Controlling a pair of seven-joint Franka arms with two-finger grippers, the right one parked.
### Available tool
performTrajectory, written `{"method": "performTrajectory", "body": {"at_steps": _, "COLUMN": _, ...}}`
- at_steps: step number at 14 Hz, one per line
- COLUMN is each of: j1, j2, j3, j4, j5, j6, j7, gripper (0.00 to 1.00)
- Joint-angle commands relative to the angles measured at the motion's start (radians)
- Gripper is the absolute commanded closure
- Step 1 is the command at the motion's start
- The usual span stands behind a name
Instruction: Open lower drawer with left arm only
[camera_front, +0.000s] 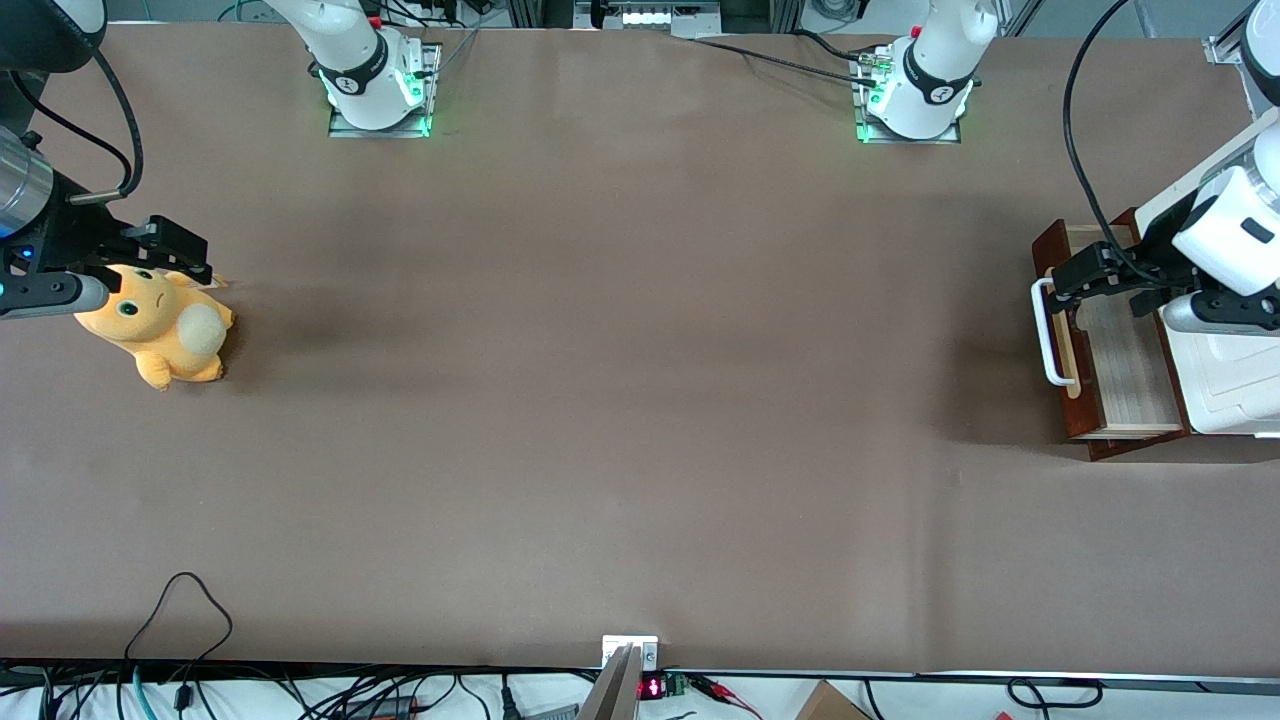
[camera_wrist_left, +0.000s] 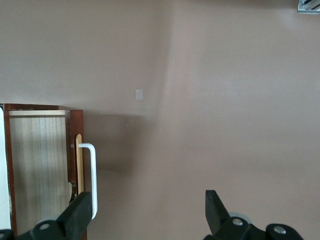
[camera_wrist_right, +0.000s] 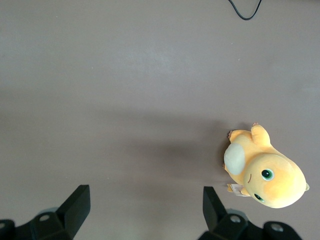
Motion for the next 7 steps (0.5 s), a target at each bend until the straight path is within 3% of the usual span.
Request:
{"method": "performTrajectory", "body": {"at_steps": 1, "j1": 0.009, "j2": 0.004, "j3": -0.001, "j4": 0.02, "j5": 0.008, "j6": -0.001, "j7": -0.002, "gripper": 0.0}}
{"method": "performTrajectory", "body": {"at_steps": 7, "j1": 0.009, "j2": 0.002, "j3": -0.003, "j4": 0.02, "j5": 0.008, "j6": -0.014, "j7": 0.001, "gripper": 0.0}}
